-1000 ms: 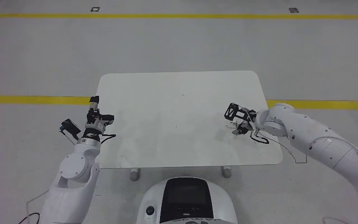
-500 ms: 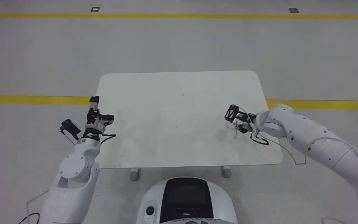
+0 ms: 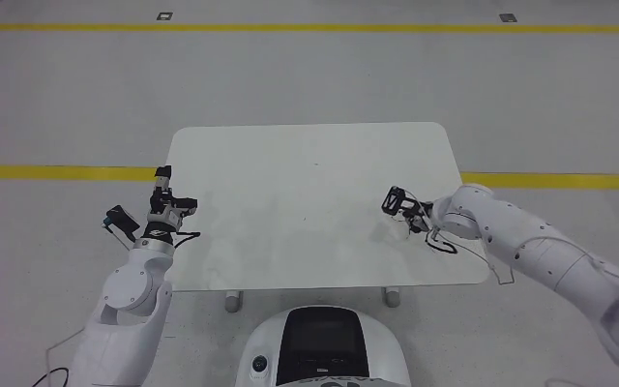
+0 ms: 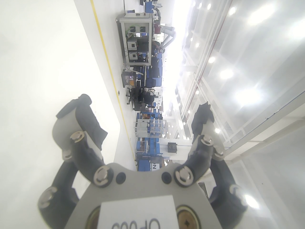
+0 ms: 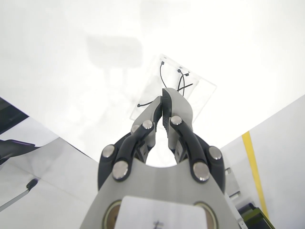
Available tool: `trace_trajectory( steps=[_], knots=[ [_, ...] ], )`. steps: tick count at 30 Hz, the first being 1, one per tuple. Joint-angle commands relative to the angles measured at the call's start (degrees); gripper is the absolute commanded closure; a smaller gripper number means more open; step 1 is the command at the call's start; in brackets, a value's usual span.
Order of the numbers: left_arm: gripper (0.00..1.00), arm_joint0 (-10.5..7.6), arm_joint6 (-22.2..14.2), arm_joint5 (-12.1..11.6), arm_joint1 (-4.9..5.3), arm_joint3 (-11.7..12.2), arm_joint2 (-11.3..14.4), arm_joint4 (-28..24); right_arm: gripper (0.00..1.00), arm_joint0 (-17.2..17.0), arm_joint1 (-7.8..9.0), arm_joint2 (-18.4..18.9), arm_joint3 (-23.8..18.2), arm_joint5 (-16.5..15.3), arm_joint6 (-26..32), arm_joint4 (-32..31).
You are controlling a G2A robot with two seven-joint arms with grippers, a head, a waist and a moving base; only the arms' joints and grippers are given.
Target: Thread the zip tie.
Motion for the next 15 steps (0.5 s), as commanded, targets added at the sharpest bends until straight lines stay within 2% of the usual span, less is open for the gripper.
trace_trajectory(
  steps=[1, 2, 3, 4, 15],
  knots=[
    [0.0, 0.0, 0.0, 0.0, 0.0, 0.0, 0.0, 0.0, 1.0, -0.1, -0.6, 0.0, 0.6, 0.0, 0.6, 0.0],
    [0.0, 0.0, 0.0, 0.0, 0.0, 0.0, 0.0, 0.0, 1.0, -0.3, -0.86, 0.0, 0.9, 0.0, 1.0, 0.1],
    [0.0, 0.0, 0.0, 0.0, 0.0, 0.0, 0.0, 0.0, 0.88, -0.3, -1.2, 0.0, 1.4, 0.0, 1.2, 0.2],
    [0.0, 0.0, 0.0, 0.0, 0.0, 0.0, 0.0, 0.0, 0.83, -0.4, -1.45, 0.0, 1.8, 0.0, 1.3, 0.4],
    [0.0, 0.0, 0.0, 0.0, 0.0, 0.0, 0.0, 0.0, 0.8, -0.6, -3.36, 0.0, 3.6, 0.0, 3.5, 2.9]
  ],
)
